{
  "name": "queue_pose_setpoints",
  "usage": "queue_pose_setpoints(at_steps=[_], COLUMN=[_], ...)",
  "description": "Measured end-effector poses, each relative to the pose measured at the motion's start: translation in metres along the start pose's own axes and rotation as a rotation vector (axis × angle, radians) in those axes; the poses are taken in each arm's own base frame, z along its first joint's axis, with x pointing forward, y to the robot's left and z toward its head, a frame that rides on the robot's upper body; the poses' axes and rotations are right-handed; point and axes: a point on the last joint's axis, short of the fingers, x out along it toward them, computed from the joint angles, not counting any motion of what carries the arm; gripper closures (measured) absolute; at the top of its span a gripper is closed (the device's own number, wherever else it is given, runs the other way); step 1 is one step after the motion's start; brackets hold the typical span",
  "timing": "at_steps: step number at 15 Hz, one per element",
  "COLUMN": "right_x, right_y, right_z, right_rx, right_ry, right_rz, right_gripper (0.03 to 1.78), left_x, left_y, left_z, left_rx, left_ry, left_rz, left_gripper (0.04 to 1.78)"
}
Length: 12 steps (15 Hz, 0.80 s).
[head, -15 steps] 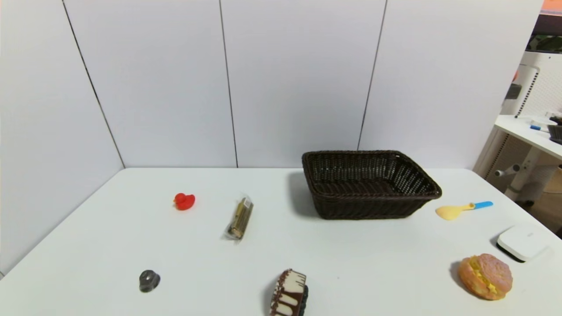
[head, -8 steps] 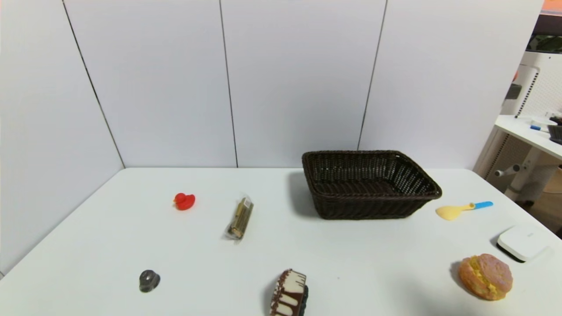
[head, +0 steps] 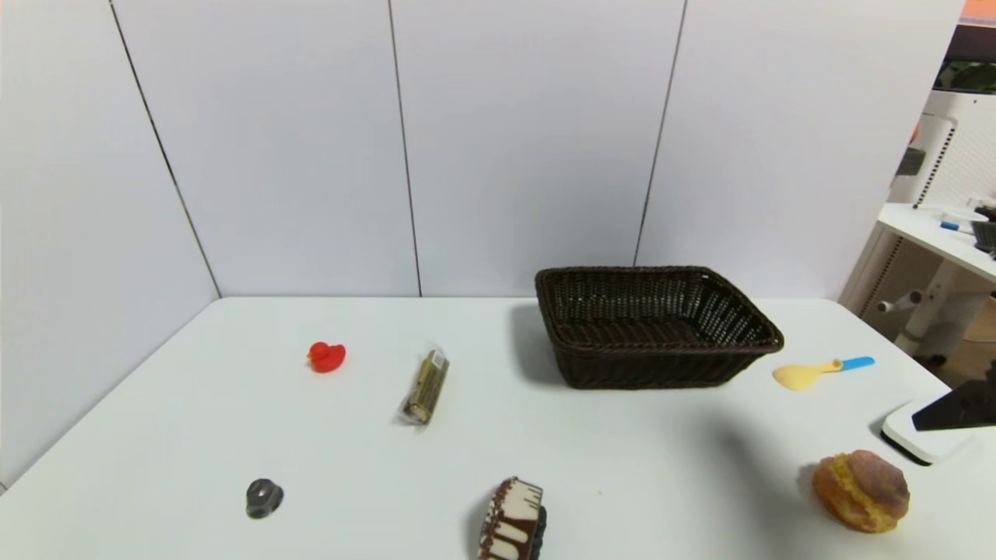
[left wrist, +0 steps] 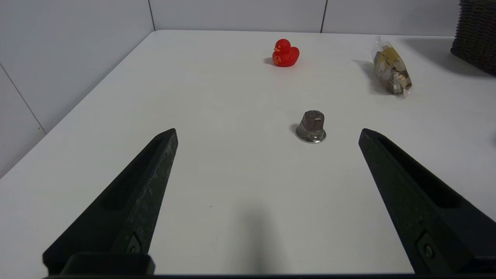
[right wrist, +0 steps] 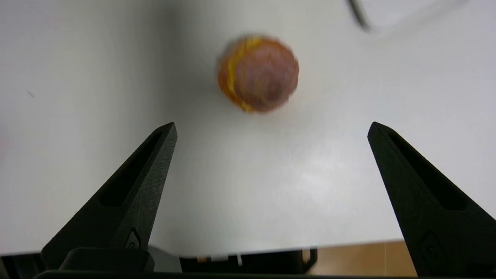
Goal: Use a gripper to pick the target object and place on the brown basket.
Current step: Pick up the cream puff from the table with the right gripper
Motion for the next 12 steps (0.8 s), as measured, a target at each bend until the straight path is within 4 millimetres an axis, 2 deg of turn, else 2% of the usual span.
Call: queue_pose_setpoints(at_steps=[8, 12], right_x=[0.078, 0.104], right_y=[0.005, 0.007], right_z=[0.031, 0.037], right_rx=[-0.015, -0.029], right_ry=[0.311, 0.393], right_rz=[-0.009, -0.014], right_gripper=[0.11, 0.11], left_x=[0.0, 0.0], left_y=[0.0, 0.0], left_z=[0.0, 0.0], left_rx=[0.0, 0.0], left_ry=[0.0, 0.0], left_rz=[0.0, 0.0], left_gripper=[0.13, 0.13])
